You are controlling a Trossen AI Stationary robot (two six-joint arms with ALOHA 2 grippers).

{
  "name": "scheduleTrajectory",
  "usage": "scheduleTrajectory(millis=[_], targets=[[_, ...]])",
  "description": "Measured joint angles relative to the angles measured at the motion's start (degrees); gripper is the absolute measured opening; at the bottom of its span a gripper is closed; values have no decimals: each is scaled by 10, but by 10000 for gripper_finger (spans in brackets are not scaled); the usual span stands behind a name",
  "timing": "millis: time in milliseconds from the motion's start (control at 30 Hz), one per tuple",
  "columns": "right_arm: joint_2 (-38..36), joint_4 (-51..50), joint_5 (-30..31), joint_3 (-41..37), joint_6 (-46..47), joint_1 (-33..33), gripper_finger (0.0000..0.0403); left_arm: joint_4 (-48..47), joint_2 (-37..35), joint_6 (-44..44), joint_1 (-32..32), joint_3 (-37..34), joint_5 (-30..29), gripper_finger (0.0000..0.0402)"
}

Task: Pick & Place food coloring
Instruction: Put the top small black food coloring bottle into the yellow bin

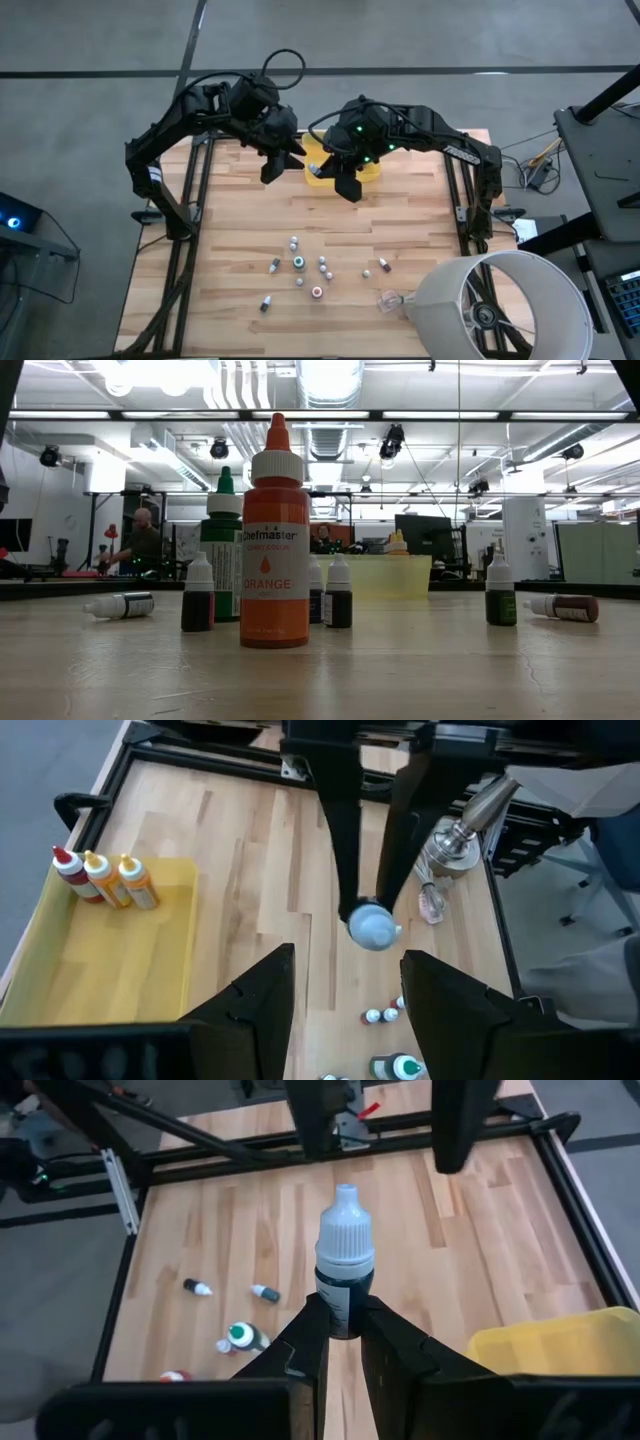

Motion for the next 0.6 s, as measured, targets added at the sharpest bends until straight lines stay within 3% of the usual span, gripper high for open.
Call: scheduleTrajectory(millis=[600], targets=[[1,-13,0,0,1,0,38,18,23,20,-18,-1,10,155]])
